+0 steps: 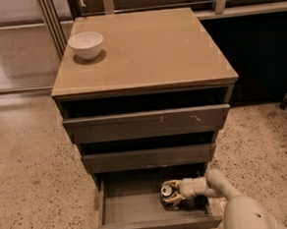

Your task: Place pepsi can into bottom drawer

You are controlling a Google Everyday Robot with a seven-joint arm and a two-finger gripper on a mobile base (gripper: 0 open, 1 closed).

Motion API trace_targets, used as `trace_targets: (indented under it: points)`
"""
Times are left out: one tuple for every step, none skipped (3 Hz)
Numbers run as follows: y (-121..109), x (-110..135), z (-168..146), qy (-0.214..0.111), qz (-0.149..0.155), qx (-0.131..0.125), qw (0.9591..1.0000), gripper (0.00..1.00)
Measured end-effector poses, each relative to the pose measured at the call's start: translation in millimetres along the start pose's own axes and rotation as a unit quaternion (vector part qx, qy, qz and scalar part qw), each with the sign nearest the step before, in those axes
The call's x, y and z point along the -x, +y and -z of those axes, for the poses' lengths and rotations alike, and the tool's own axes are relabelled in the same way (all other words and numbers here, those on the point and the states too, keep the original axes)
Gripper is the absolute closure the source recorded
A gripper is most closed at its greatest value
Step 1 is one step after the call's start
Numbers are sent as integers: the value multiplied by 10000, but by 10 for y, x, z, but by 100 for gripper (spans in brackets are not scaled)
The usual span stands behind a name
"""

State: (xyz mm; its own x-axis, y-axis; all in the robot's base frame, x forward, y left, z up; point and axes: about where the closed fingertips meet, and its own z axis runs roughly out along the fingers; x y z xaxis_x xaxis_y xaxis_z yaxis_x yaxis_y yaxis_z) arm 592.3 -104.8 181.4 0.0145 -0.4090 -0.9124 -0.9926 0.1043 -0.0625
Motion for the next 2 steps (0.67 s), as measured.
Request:
trace_targets:
  points:
    - [0, 0, 0, 0, 0, 0, 10000, 12]
    - [1, 0, -1, 0, 0, 1, 10000, 0]
